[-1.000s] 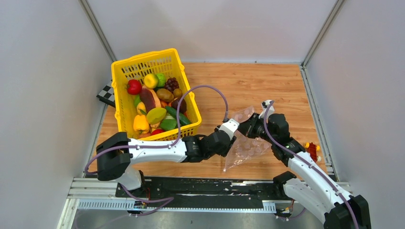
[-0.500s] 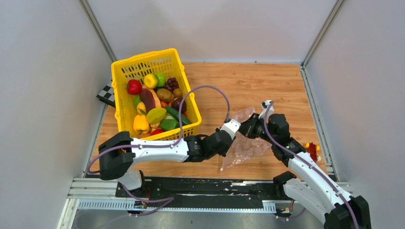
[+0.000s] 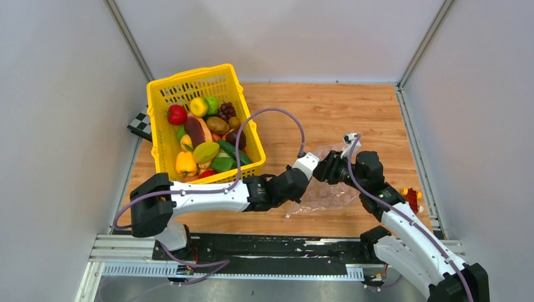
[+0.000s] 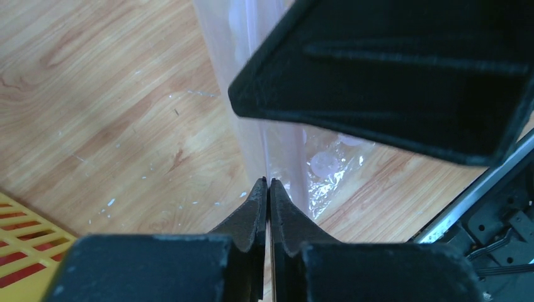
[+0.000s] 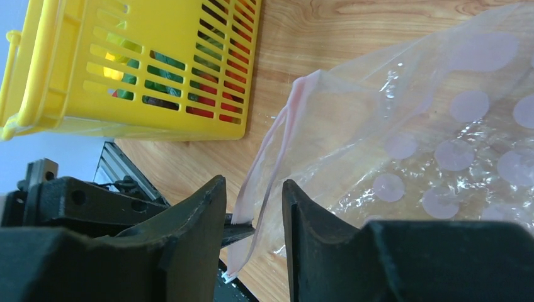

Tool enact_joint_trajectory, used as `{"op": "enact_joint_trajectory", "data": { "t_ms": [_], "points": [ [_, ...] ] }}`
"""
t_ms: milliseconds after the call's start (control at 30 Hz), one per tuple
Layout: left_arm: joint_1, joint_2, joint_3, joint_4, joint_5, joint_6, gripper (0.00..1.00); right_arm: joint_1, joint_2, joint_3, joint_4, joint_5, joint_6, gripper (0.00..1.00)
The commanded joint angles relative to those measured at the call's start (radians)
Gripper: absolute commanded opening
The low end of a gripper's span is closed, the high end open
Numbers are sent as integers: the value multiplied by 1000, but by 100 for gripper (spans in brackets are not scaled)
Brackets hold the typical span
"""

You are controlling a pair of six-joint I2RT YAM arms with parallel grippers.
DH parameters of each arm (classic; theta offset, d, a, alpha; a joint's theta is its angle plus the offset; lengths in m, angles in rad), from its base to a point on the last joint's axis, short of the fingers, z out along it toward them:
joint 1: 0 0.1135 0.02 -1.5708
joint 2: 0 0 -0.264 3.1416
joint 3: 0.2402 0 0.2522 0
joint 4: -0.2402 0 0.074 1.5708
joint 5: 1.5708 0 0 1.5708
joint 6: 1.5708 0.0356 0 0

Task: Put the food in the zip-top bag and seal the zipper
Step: Open the zipper of the food storage bag.

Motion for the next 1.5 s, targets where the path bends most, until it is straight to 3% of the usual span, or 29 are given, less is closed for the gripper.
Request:
{"op": "enact_joint_trajectory", "data": {
  "t_ms": [0, 400, 700, 1167, 1467],
  "points": [
    [-4, -5, 59, 10, -35, -27, 5, 15, -18, 40, -6, -45, -67, 40],
    [-1, -19, 82, -11, -72, -70, 3, 37, -61, 51, -56, -61, -148, 41],
    [28, -34, 69, 7, -20, -126, 2, 47, -58, 45, -57, -123, -212, 36],
    [77, -93, 7, 48, 38, -147, 1, 60, -23, 75, -90, -81, -257, 32],
    [79, -120, -3, 62, 53, -144, 2, 100, -2, 67, -1, 8, -158, 34]
  ]
}}
